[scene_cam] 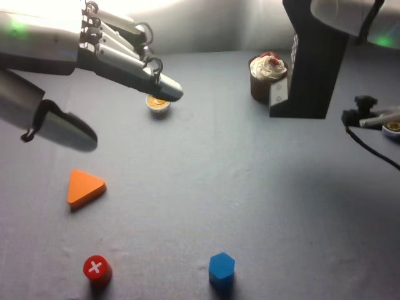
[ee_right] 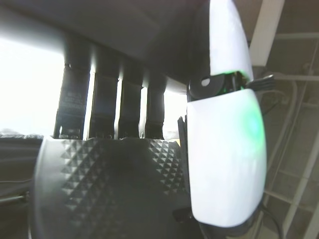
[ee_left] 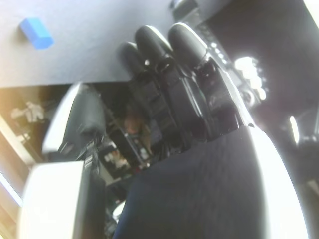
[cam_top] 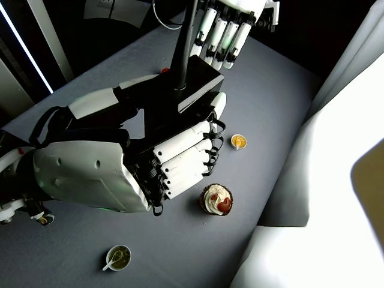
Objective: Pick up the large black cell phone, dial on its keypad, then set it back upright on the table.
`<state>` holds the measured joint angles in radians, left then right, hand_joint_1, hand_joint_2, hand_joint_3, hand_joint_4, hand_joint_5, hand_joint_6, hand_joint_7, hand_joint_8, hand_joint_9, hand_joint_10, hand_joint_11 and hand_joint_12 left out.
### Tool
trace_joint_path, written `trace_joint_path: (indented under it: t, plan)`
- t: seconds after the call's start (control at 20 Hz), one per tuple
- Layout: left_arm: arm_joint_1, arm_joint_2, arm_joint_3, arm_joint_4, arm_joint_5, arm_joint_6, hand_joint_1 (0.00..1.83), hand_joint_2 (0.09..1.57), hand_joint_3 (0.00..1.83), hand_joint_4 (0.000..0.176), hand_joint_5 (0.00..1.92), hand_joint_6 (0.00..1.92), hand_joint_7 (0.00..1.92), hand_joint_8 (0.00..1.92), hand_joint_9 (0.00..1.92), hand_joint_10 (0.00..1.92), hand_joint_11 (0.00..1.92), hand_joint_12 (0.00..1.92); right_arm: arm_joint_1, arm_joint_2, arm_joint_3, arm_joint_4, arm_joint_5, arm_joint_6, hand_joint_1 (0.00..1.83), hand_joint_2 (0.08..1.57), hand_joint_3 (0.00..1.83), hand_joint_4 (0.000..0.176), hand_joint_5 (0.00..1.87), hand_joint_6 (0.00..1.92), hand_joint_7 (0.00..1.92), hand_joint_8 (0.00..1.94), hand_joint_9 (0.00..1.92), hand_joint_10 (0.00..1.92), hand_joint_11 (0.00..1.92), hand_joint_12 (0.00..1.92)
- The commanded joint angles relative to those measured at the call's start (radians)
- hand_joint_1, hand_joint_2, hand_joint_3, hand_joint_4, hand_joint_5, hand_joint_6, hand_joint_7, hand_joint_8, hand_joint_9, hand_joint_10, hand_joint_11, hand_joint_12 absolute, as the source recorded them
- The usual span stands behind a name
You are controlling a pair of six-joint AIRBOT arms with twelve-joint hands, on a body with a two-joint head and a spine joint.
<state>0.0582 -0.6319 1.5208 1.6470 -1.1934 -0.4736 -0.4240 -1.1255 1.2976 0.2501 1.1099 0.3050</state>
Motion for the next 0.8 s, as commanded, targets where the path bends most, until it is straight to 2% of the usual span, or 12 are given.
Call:
trace_joint_path:
  t: [0.0,0.05,0.1,0.15,0.25,0.3,0.35,0.45,0.5,0.55,0.65,0.75]
  plan:
    - [-0.028,0.012,0.007,-0.107,-0.051,0.002,0.14,1.22,0.00,0.020,0.27,0.00,0.29,0.00,0.33,0.01,0.02,0.90,-0.003,0.013,0.011,0.020,0.167,0.024,1.37,1.15,0.00,0.000,0.91,0.93,0.85,1.19,0.91,1.32,0.88,1.34]
    - [-0.028,0.012,0.007,-0.107,-0.067,0.004,0.09,1.19,0.00,0.037,0.26,0.00,0.22,0.00,0.22,0.00,0.00,0.61,-0.011,0.011,0.014,0.020,0.173,0.028,1.37,1.13,0.00,0.000,0.94,0.90,0.89,1.12,0.93,1.28,0.88,1.30]
    - [-0.030,0.012,0.007,-0.111,-0.082,0.009,0.07,1.18,0.00,0.041,0.26,0.00,0.21,0.00,0.20,0.00,0.00,0.53,-0.020,0.011,0.015,0.028,0.181,0.029,1.37,1.13,0.00,0.000,0.94,0.89,0.89,1.11,0.94,1.27,0.89,1.29]
    - [-0.030,0.013,0.010,-0.124,-0.095,0.019,0.00,1.14,0.00,0.052,0.16,0.00,0.08,0.00,0.05,0.01,0.00,0.14,-0.025,0.009,0.015,0.036,0.187,0.029,1.37,1.13,0.00,0.000,0.92,0.93,0.88,1.12,0.96,1.24,0.90,1.23]
    - [-0.030,0.013,0.020,-0.137,-0.113,0.023,0.00,1.14,0.00,0.051,0.15,0.00,0.09,0.01,0.05,0.01,0.00,0.11,-0.036,0.003,0.022,0.043,0.197,0.029,1.37,1.13,0.00,0.000,0.91,0.97,0.88,1.11,0.95,1.24,0.89,1.21]
    - [-0.030,0.013,0.026,-0.140,-0.125,0.031,0.00,1.12,0.00,0.051,0.15,0.00,0.12,0.00,0.07,0.01,0.00,0.13,-0.048,-0.001,0.030,0.046,0.207,0.029,1.46,1.11,0.01,0.000,0.92,0.90,0.88,1.05,0.96,1.12,0.85,1.52]
    - [-0.030,0.013,0.027,-0.128,-0.124,0.055,0.00,1.10,0.00,0.051,0.14,0.00,0.16,0.00,0.10,0.01,0.00,0.18,-0.057,-0.003,0.035,0.051,0.211,0.030,1.49,1.11,0.00,0.000,0.95,0.87,0.89,1.02,0.95,1.08,0.82,1.59]
    - [-0.029,0.013,0.033,-0.121,-0.131,0.059,0.00,1.10,0.00,0.050,0.14,0.00,0.15,0.00,0.10,0.00,0.00,0.17,-0.073,-0.005,0.040,0.063,0.221,0.033,1.49,1.11,0.00,0.000,0.96,0.84,0.92,0.99,0.97,1.06,0.82,1.59]
    - [-0.029,0.013,0.034,-0.117,-0.133,0.061,0.00,1.10,0.00,0.039,0.14,0.00,0.16,0.00,0.09,0.00,0.00,0.16,-0.083,-0.005,0.042,0.066,0.228,0.037,1.49,1.11,0.00,0.000,0.97,0.82,0.92,0.99,0.97,1.07,0.78,1.60]
    - [-0.030,0.013,0.034,-0.117,-0.135,0.055,0.00,1.10,0.00,0.039,0.14,0.00,0.16,0.00,0.09,0.00,0.00,0.16,-0.092,-0.006,0.045,0.066,0.234,0.040,1.49,1.11,0.00,0.000,0.97,0.82,0.92,0.99,0.97,1.07,0.78,1.60]
    - [-0.032,0.013,0.034,-0.126,-0.147,0.012,0.00,1.10,0.00,0.036,0.13,0.00,0.15,0.00,0.08,0.00,0.00,0.13,-0.111,-0.009,0.054,0.067,0.248,0.049,1.49,1.10,0.00,0.000,0.97,0.83,0.93,0.98,0.99,1.05,0.77,1.60]
    - [-0.033,0.011,0.029,-0.130,-0.153,-0.075,0.00,1.10,0.00,0.035,0.13,0.00,0.15,0.00,0.08,0.00,0.00,0.15,-0.130,-0.018,0.068,0.070,0.262,0.057,1.49,1.11,0.00,0.000,0.95,0.81,0.89,1.06,0.97,1.08,0.78,1.63]
